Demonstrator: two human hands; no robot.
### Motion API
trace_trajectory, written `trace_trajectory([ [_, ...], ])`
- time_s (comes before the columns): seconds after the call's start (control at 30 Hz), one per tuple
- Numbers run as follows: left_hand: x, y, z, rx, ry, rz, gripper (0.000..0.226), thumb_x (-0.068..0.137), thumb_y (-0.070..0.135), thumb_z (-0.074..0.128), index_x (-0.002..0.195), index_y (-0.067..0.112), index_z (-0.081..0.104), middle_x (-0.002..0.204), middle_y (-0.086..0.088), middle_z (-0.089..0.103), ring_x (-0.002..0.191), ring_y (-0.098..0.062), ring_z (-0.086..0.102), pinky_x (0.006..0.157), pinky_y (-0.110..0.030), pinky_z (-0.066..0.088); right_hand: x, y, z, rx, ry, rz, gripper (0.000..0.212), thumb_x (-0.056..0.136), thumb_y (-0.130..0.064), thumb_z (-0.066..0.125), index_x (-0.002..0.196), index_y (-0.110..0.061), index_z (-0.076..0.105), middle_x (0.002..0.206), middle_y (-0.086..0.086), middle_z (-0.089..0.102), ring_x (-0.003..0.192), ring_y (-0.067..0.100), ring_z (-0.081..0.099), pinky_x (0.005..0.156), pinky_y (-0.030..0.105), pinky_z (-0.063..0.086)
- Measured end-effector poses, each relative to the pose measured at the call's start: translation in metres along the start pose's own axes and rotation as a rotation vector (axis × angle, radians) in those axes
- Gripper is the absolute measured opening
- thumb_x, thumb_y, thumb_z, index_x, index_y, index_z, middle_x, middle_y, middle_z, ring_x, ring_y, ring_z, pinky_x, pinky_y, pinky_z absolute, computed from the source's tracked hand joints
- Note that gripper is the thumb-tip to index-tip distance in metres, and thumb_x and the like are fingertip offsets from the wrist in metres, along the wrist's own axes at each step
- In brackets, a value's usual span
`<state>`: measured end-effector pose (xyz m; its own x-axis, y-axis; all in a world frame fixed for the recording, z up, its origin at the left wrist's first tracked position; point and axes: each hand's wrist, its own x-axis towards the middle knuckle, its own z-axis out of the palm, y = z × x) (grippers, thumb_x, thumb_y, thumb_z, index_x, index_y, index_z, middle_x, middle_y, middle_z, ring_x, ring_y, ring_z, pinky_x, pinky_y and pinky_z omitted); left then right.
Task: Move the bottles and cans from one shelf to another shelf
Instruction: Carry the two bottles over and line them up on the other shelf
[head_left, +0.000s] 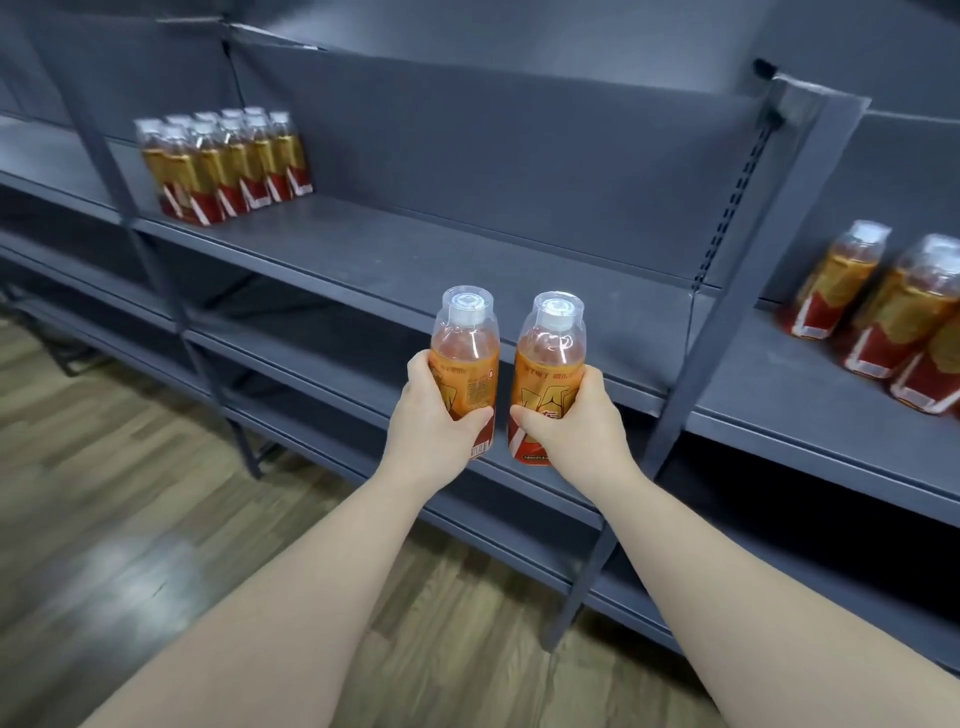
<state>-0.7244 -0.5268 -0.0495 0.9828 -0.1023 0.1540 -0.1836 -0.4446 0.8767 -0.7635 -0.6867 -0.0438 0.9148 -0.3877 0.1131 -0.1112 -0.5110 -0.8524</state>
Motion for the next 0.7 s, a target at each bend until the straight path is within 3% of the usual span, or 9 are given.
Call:
trace_trajectory([
  [0.37, 0.042, -0.037, -0.073, -0.025, 0.129, -0.079, 0.075, 0.086, 0.027, 0.076, 0.142, 0.029, 0.026, 0.130, 0.006, 0.051, 0.115, -0.013, 0.054, 0.091, -0.030, 0.048, 0.040, -0.048, 0.084, 0.028, -0.111, -0.061, 0.062, 0.083, -0.038, 0.079, 0.129, -0.030, 0.038, 0.113, -0.013, 0.054, 0.100, 0.008, 0.057, 0.082, 0.025, 0.049],
  [0.7, 0.112, -0.069, -0.119, 0.010, 0.316, -0.178, 0.072, 0.085, 0.024, 0.076, 0.140, 0.028, 0.029, 0.125, 0.006, 0.056, 0.111, -0.016, 0.057, 0.089, -0.030, 0.047, 0.124, -0.084, 0.162, 0.122, -0.303, -0.171, 0.060, 0.081, -0.037, 0.080, 0.123, -0.030, 0.038, 0.109, -0.012, 0.057, 0.097, 0.008, 0.059, 0.072, 0.021, 0.046],
])
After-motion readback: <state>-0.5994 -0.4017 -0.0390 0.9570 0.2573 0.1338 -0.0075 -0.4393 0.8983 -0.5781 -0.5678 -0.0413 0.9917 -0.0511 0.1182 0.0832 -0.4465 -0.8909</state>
